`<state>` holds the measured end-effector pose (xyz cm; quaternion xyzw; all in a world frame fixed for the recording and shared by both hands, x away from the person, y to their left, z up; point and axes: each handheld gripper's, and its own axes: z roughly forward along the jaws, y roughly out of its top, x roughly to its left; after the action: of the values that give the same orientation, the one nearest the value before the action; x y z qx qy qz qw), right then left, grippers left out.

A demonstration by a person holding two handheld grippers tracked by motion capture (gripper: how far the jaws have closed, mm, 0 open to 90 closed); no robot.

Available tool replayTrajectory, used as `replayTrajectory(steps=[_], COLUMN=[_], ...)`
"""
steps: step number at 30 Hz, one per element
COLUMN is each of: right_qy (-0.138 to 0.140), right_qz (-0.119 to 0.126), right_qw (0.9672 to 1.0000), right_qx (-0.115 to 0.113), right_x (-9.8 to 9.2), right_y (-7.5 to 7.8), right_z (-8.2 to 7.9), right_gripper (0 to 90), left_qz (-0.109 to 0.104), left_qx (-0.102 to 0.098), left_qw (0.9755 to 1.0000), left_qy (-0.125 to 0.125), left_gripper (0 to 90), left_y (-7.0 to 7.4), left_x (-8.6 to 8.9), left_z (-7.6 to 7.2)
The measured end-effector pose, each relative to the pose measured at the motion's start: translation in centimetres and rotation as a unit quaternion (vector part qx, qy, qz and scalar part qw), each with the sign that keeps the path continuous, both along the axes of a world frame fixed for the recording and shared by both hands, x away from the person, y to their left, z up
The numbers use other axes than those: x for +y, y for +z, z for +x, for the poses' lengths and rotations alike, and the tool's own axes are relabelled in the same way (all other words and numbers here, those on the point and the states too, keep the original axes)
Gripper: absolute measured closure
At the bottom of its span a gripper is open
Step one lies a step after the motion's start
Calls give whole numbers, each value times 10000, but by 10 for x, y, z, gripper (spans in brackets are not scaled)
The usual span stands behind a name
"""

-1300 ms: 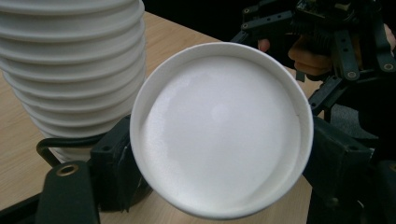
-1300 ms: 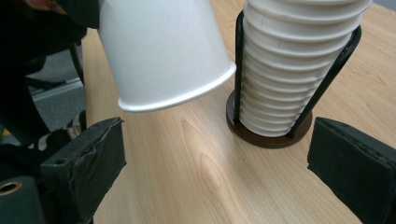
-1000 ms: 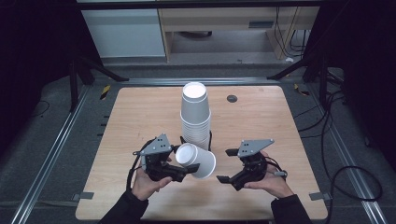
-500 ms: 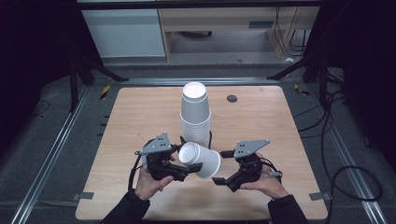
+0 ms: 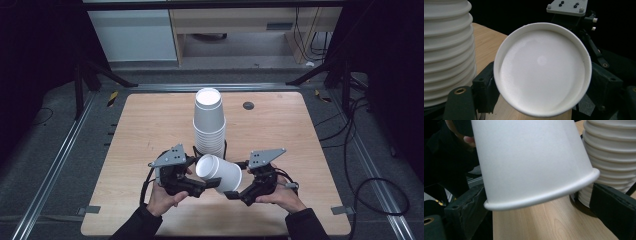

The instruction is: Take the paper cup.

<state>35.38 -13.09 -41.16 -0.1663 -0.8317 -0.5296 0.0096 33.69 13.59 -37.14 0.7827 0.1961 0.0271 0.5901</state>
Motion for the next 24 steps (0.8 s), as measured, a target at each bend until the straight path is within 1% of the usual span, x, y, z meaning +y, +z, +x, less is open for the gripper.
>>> replayTrajectory(steps=[3,7,8,11,12,13,15,19,22,24], right_qy=[47,174,206,288,349,349,368,376,396,390], right_qz=[40,133,179,202,214,214,187,195,192,196], right_qw=[10000,9997,9996,9993,9991,9991,9991,9991,9990,9990], right_qx=[-1,66,93,114,118,118,32,-11,4,36], right_x=[1,3,4,6,6,6,6,5,6,6], right_y=[0,-1,-2,-2,-3,-3,-2,-2,-3,-3], right_z=[0,1,1,1,1,1,0,0,0,1], right_gripper=[33,33,33,42,62,62,73,83,92,101], left_qz=[-23,-88,-76,-52,-39,-39,-59,-79,-71,-108], left_qx=[16,37,56,30,16,16,10,21,35,53], left_qw=[10000,9998,9998,9997,9997,9997,9996,9996,9996,9996], left_qy=[-54,-147,-171,-224,-243,-243,-271,-279,-274,-274], left_gripper=[216,216,216,216,215,216,218,220,219,216], left_y=[-1,-3,-3,-4,-4,-4,-4,-5,-5,-6], left_x=[-1,-3,-4,-6,-7,-7,-7,-5,-5,-6], left_z=[0,-1,-1,-2,-2,-2,-3,-2,-1,-1])
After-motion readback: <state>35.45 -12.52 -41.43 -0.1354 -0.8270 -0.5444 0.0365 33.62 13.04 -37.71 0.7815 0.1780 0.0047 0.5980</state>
